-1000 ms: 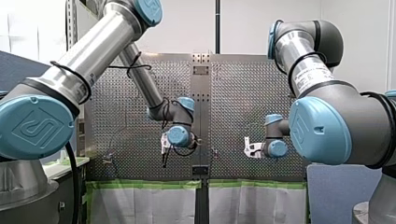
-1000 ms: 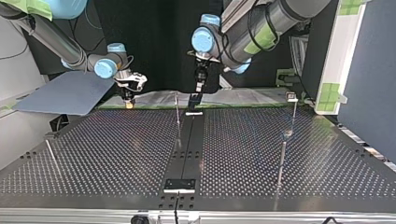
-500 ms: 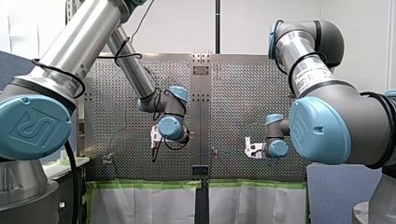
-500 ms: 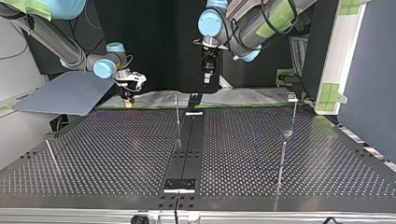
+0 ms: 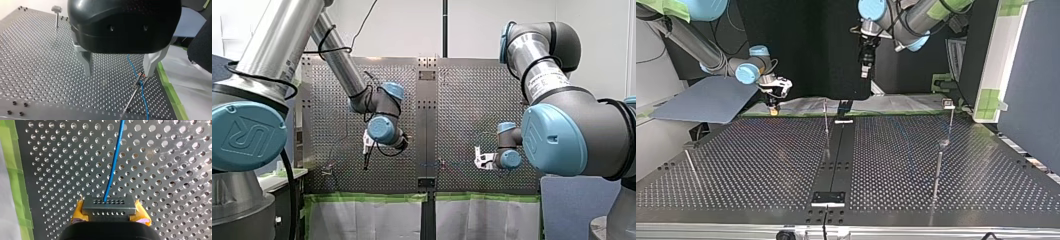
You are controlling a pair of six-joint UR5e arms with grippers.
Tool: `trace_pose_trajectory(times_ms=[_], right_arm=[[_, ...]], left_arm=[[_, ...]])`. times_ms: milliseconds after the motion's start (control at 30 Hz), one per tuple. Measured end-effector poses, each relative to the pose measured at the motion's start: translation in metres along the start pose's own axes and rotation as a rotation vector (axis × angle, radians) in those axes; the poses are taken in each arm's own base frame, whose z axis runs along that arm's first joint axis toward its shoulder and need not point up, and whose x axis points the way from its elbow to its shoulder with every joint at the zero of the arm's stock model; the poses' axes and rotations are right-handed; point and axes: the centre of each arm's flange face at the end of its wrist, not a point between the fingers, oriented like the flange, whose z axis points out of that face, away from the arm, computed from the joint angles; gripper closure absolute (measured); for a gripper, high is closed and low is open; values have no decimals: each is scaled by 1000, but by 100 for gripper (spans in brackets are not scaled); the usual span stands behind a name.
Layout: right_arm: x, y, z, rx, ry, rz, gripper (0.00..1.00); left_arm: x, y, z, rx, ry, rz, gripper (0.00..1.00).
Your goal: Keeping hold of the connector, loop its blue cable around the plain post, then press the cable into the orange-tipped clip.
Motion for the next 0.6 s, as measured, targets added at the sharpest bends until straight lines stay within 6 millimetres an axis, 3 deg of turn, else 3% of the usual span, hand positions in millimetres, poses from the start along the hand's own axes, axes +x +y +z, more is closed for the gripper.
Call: trace_pose_trajectory(times_ms=[433, 600], right_arm=[[9, -1, 1, -2, -5, -38, 100], [10, -1, 0, -3, -11, -41, 100]], left_arm=[[-3, 20, -57, 17, 0, -8, 0], [-3, 26, -68, 18, -2, -12, 0]])
